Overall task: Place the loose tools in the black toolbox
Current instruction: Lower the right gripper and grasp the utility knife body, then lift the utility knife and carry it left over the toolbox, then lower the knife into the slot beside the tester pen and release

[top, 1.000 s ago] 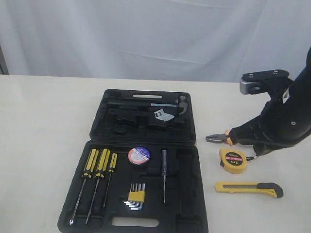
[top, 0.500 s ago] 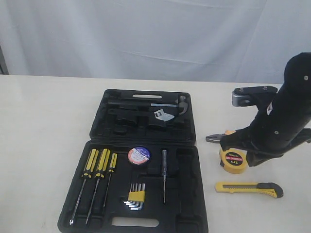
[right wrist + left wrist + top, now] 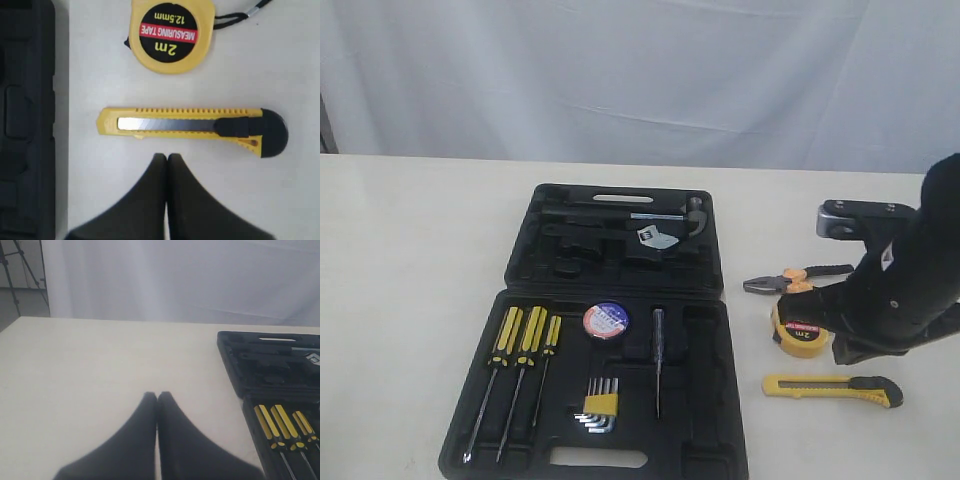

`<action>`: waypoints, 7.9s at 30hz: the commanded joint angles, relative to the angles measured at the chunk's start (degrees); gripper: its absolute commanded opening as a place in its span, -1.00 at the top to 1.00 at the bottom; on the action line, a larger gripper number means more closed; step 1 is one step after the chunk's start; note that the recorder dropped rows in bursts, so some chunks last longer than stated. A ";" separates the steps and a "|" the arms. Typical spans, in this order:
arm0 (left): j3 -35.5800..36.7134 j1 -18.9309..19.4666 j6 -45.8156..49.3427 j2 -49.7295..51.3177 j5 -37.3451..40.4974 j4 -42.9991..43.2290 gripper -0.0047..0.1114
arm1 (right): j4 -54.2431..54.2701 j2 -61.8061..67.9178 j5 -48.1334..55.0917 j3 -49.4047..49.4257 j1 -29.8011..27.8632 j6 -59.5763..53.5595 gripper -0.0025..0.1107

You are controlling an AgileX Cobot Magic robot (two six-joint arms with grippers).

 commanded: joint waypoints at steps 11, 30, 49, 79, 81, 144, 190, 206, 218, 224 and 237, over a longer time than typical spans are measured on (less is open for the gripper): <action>0.12 -0.12 -0.10 -0.16 0.03 -0.14 0.92 | 6.88 -6.36 -16.73 13.16 -0.02 1.94 0.97; 0.12 -0.12 -0.10 -0.16 0.03 -0.14 0.92 | 17.64 -6.06 -25.52 13.84 -0.02 17.70 0.97; 0.12 -0.12 0.01 -0.16 0.03 -0.14 0.92 | -26.12 -5.81 -8.69 11.70 -0.14 73.09 0.97; 0.12 -0.12 -0.04 -0.16 0.03 -0.14 0.92 | -21.17 5.24 -4.38 1.19 6.44 77.21 -0.12; 0.12 -0.12 -0.04 -0.16 0.03 -0.14 0.92 | -21.66 5.24 -4.38 1.19 6.44 81.20 -0.15; 0.12 -0.12 -0.14 -0.16 0.03 -0.14 0.92 | -25.47 13.41 -7.00 1.19 6.33 88.18 -0.15; 0.12 -0.12 -0.14 -0.16 0.03 -0.14 0.92 | -14.63 -0.93 4.56 -4.24 6.43 16.95 0.96; 0.12 -0.12 -0.02 -0.16 0.03 -0.14 0.92 | 2.29 15.02 15.99 -27.48 12.55 -1.46 0.96; 0.12 -0.12 -0.02 -0.16 0.03 -0.14 0.92 | 5.75 23.94 12.36 -27.48 14.67 3.07 0.96; 0.12 -0.12 -0.02 -0.16 0.03 -0.14 0.92 | 5.97 24.31 12.13 -27.48 15.62 3.50 0.96; 0.12 -0.12 -0.16 -0.16 0.03 -0.14 0.92 | 5.34 24.65 13.78 -27.48 15.71 5.15 0.96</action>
